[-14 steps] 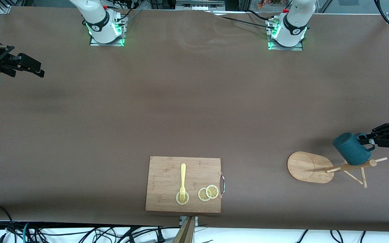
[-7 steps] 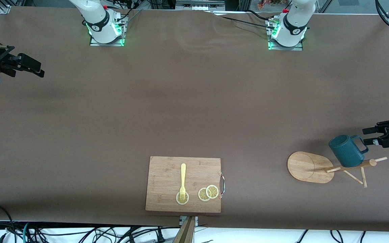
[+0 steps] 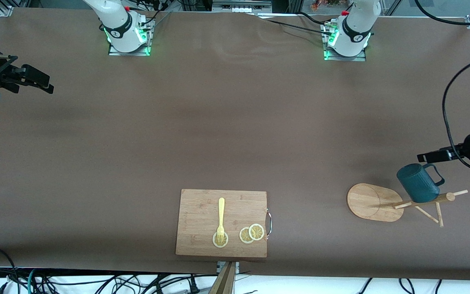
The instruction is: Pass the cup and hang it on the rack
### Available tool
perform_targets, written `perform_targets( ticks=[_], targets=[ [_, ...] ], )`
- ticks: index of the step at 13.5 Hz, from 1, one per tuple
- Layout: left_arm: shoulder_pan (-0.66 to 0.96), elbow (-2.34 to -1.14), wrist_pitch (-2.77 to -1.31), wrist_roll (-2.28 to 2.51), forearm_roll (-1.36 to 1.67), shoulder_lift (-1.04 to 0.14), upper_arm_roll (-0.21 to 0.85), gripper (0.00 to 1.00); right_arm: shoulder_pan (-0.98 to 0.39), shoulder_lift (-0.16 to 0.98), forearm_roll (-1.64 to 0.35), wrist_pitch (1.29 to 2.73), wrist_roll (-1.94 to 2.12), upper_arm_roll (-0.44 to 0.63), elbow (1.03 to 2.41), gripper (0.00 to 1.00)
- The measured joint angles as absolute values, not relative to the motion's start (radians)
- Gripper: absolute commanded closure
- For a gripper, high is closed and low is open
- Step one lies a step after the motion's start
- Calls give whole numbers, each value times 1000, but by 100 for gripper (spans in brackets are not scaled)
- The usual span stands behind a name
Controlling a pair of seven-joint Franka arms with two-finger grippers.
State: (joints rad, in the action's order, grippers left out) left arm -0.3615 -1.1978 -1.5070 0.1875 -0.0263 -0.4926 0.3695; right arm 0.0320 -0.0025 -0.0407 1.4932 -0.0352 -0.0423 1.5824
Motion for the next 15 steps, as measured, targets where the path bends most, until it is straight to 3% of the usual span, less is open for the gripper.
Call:
perform_targets(
  ticks=[6,8,12,15],
  targets=[
    [-251,-1204,-1496,79,-103,-390,368,0,32,-2,-41,1493,-35,-42,1582,0],
    [-188,-1217,-1492,30,-103,-343,312,0,32,-2,-41,1493,-35,-42,1582,0],
    [-15,-1416,-1551,8,-13,-166,87,0,32,-2,-41,1493,-35,-42,1582,0],
    [25,-1553,-1614,9,-4,-54,43,0,32,-2,-41,1493,-35,-42,1582,0]
  ],
)
